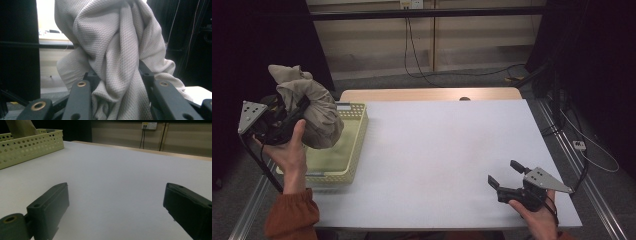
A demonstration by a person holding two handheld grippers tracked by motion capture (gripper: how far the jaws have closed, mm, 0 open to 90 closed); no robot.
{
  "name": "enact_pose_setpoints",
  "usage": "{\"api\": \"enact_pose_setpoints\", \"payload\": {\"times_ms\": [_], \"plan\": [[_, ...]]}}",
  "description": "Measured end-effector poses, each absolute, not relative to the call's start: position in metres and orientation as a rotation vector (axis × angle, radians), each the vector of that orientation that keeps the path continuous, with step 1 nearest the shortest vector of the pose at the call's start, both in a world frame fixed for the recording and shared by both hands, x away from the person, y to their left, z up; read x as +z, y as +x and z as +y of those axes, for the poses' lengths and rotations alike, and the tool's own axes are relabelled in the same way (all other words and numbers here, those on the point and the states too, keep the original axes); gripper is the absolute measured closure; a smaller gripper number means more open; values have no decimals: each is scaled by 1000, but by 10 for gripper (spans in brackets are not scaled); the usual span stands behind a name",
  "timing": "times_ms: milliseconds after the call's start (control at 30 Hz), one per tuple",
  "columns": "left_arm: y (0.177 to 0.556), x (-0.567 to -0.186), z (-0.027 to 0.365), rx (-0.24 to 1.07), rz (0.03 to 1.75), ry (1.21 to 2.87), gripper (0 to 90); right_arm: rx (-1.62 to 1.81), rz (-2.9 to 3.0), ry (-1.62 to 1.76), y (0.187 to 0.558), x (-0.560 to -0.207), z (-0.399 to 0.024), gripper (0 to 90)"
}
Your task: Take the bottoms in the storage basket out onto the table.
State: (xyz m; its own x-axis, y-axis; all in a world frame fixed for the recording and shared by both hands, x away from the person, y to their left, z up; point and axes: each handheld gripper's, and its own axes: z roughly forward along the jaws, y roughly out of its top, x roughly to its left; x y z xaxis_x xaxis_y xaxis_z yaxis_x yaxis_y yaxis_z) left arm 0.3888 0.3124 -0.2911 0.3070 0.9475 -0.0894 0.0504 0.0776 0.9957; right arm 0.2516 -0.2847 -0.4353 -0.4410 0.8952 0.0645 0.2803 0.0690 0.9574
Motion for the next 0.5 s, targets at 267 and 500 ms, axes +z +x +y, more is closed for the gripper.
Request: {"api": "enact_pose_setpoints", "payload": {"times_ms": [267,500], "plan": [[384,-287,309,930,1001,1289,647,1389,1783,1168,252,-435,-285,64],[381,-281,306,906,971,1274,644,1393,1782,1174,252,-436,-284,64]]}}
